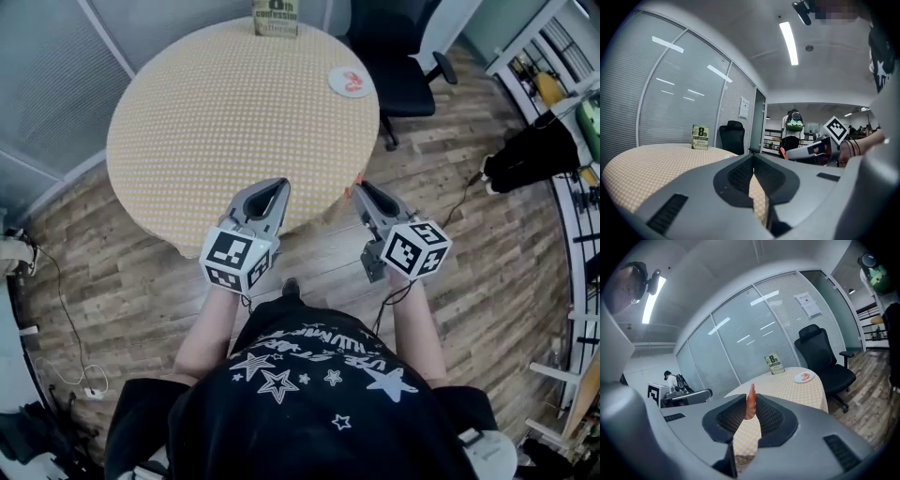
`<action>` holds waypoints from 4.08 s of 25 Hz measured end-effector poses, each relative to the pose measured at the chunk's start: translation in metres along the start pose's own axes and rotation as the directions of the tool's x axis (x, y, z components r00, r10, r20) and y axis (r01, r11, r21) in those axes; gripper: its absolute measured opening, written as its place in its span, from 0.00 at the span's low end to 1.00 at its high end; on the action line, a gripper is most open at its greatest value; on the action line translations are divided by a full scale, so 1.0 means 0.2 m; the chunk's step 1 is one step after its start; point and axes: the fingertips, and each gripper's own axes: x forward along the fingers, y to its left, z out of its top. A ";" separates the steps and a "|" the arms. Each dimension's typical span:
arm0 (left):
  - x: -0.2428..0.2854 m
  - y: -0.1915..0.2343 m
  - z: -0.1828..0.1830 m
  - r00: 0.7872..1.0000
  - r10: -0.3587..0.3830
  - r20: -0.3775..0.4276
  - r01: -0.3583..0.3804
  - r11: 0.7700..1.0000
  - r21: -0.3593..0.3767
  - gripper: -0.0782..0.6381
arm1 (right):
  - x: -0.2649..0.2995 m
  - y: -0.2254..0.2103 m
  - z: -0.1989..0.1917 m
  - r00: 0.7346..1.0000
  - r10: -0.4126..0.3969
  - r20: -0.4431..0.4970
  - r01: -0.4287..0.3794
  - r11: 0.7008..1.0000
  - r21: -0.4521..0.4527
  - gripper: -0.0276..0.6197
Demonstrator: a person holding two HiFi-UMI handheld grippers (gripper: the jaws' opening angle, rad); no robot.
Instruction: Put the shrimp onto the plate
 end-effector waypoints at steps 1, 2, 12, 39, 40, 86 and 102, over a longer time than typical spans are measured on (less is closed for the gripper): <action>0.01 0.02 0.00 1.000 -0.005 0.000 0.005 1.000 0.003 0.12 | 0.01 -0.01 0.01 1.000 -0.007 0.003 0.007 1.000 0.001 0.14; 0.02 0.03 0.00 1.000 -0.009 0.000 0.009 1.000 0.004 0.12 | 0.02 -0.02 0.01 1.000 -0.015 0.005 0.015 1.000 0.003 0.14; 0.09 0.12 -0.02 1.000 -0.011 -0.008 0.011 1.000 -0.006 0.12 | 0.05 -0.08 0.03 0.999 -0.050 0.019 0.049 0.999 0.014 0.14; 0.73 0.15 0.08 0.966 0.250 -0.059 -0.250 0.968 0.003 0.12 | 0.37 -0.82 0.40 0.983 0.172 -0.057 -0.168 0.984 0.067 0.14; 0.75 0.14 0.09 0.964 0.259 -0.059 -0.259 0.966 0.003 0.12 | 0.38 -0.84 0.41 0.982 0.181 -0.059 -0.177 0.982 0.070 0.14; 0.88 0.52 0.10 0.970 0.243 -0.014 -0.244 0.967 -0.068 0.12 | 0.74 -0.92 0.54 0.990 0.094 -0.109 -0.087 0.994 0.068 0.14; 0.93 0.66 0.01 0.939 0.340 -0.052 -0.344 0.932 -0.116 0.12 | 0.96 -1.05 0.52 0.973 0.128 -0.194 -0.117 0.991 0.067 0.14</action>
